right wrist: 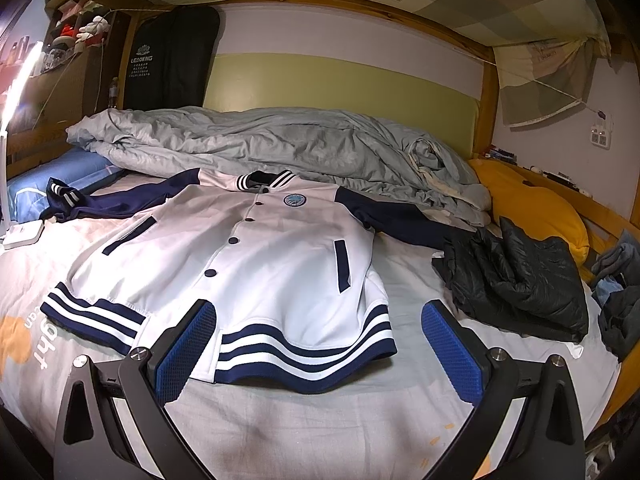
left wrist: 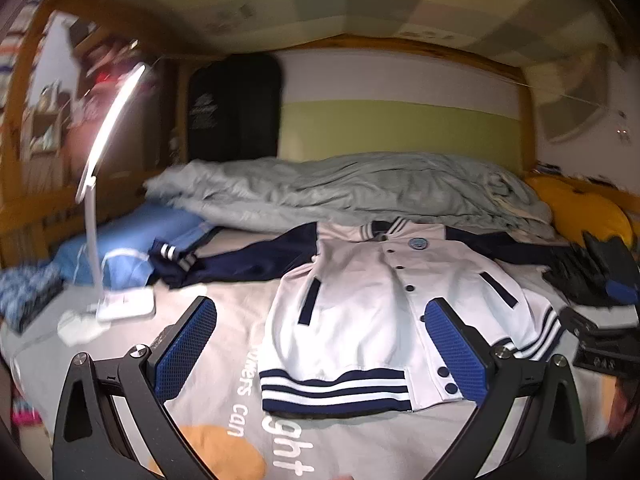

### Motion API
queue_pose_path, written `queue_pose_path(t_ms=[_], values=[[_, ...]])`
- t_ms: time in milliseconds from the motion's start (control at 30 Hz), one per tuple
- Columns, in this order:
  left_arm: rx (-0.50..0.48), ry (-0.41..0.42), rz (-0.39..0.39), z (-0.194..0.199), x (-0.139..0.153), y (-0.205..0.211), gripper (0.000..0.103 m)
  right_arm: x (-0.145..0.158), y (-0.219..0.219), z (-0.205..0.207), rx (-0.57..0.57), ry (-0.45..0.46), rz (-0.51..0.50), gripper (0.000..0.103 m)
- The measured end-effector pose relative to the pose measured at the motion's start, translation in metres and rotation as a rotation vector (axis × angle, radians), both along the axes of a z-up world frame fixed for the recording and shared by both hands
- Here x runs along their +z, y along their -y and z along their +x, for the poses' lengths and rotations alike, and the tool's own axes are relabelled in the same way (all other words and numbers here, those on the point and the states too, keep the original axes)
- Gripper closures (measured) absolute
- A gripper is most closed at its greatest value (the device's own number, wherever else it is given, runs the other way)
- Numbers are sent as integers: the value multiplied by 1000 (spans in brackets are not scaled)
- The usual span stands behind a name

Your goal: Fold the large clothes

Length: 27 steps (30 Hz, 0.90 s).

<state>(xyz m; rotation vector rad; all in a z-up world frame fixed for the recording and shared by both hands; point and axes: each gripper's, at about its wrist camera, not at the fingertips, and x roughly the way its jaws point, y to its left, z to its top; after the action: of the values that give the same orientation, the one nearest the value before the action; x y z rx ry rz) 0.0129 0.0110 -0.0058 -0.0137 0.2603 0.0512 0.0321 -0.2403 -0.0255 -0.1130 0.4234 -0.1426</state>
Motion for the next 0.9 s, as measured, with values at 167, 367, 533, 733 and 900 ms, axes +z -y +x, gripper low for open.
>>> queue_pose_path(t_ms=[167, 367, 533, 733, 900], values=[[-32, -1, -130, 15, 1, -14, 0, 1, 2, -4, 69, 16, 114, 0], [-34, -15, -9, 54, -22, -25, 0, -8, 68, 3, 56, 17, 226, 0], [-47, -221, -98, 101, -81, -53, 7, -49, 147, 26, -46, -75, 374, 6], [-86, -405, -231, 135, -127, -74, 14, -94, 174, 54, 46, -148, 516, 16], [-134, -515, -200, 139, -136, -63, 35, -101, 140, 80, 176, -179, 482, 19]])
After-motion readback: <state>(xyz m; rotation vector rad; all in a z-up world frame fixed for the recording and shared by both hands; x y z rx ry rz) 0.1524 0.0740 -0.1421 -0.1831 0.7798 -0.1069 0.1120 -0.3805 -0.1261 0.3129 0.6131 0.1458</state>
